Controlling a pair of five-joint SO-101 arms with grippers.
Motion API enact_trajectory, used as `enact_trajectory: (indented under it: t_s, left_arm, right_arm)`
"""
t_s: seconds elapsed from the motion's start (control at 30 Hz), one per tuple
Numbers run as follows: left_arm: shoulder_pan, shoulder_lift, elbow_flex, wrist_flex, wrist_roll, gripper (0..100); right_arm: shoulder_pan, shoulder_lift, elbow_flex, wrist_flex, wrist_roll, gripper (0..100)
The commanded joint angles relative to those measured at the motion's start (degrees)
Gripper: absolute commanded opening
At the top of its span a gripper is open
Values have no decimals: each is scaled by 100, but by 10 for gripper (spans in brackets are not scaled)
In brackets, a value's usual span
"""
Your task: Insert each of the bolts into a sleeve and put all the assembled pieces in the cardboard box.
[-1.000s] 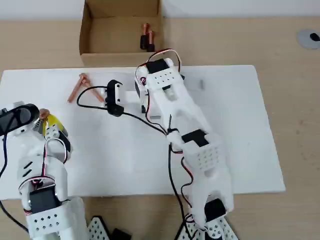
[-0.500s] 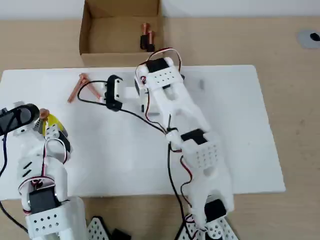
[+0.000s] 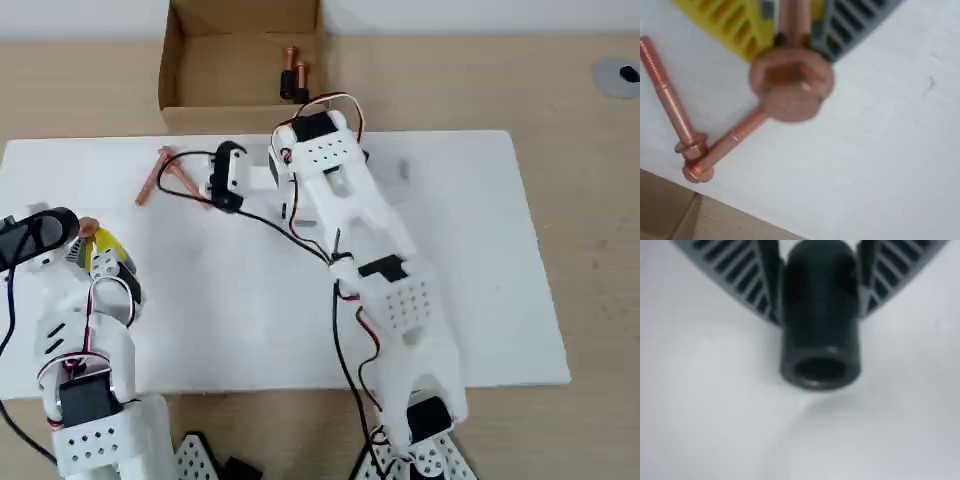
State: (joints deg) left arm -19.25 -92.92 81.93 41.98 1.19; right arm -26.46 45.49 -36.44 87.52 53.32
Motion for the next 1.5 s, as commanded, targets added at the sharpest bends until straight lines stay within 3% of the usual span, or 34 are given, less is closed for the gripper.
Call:
enact_trajectory:
  t_s: [0.0, 0.27, 0.6, 0.73, 0.93, 1.1, 1.23, 1.47]
  left_arm:
    - [97, -101, -448, 26, 0, 6]
    - [105, -101, -589, -18, 536, 6]
    - [97, -101, -1020, 26, 273, 6]
    - [105, -101, -1020, 26, -202, 6]
    - [141, -101, -1204, 35, -281, 6]
    - [633, -101, -1275, 26, -281, 5]
    - [993, -110, -1398, 176, -281, 5]
    - [1486, -233, -2409, 1327, -281, 5]
  right_arm:
    - [40, -303, -1182, 686, -721, 12]
    - [101, -919, -3538, 1503, -2022, 12]
    - [101, -2809, -3679, 1503, -2743, 12]
    - [110, -3776, -2844, 1503, -3086, 12]
    - [-92, -5385, -382, 1495, -4615, 12]
    - [-435, -6149, 1033, 1240, -5732, 12]
    - [-734, -6686, 1499, 1055, -5714, 12]
    - [-1587, -7635, 2756, 923, -5758, 12]
